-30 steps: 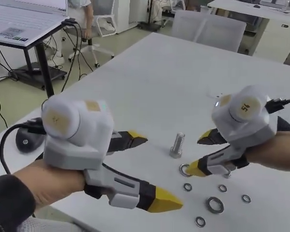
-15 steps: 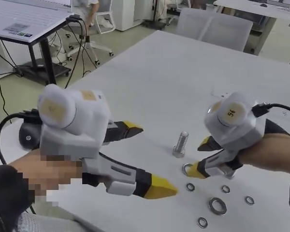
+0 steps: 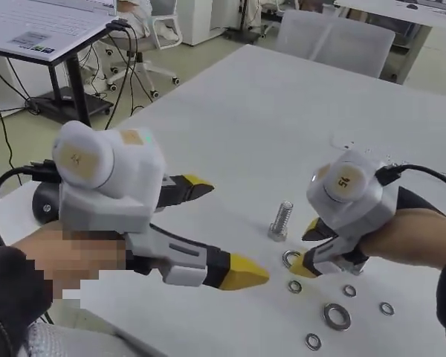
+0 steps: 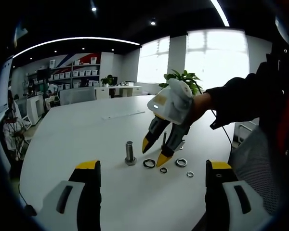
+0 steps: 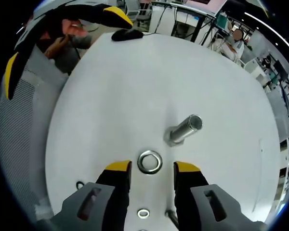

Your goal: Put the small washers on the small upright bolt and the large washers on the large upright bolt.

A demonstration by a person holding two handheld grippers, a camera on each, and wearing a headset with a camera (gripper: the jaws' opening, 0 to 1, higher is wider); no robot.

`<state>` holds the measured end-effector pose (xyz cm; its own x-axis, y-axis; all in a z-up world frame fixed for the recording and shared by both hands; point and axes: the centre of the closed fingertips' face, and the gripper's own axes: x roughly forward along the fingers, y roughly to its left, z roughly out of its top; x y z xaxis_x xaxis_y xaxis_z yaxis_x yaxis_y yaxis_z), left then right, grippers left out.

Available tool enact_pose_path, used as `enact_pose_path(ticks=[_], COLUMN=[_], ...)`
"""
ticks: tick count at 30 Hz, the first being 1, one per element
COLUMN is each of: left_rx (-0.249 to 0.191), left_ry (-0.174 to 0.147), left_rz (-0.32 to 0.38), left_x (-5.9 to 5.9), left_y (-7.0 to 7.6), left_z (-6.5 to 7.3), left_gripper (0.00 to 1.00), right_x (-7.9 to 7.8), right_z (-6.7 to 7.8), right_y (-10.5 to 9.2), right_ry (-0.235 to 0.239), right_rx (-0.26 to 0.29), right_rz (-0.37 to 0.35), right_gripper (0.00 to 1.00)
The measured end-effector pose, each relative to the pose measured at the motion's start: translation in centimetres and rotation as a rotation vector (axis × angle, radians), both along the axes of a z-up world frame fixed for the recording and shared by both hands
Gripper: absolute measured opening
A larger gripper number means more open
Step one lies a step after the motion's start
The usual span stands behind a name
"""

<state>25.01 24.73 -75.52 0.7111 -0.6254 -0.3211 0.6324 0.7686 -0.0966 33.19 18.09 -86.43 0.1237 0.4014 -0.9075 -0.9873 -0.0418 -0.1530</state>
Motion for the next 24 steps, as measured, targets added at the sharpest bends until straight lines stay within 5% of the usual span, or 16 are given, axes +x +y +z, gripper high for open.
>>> enact_pose_path(ticks=[24], left_rx=[-0.008], left_ry=[-0.021], left_rz=[0.051], left_x=[0.3], left_y=[1.1], left_z=[0.3], left_gripper=[0.89], right_x=[-0.5], right_z=[-0.9], right_y=[0.1], right_ry=[0.033], right_rx=[-0.05], right_rz=[-0.004], right_gripper=[0.3])
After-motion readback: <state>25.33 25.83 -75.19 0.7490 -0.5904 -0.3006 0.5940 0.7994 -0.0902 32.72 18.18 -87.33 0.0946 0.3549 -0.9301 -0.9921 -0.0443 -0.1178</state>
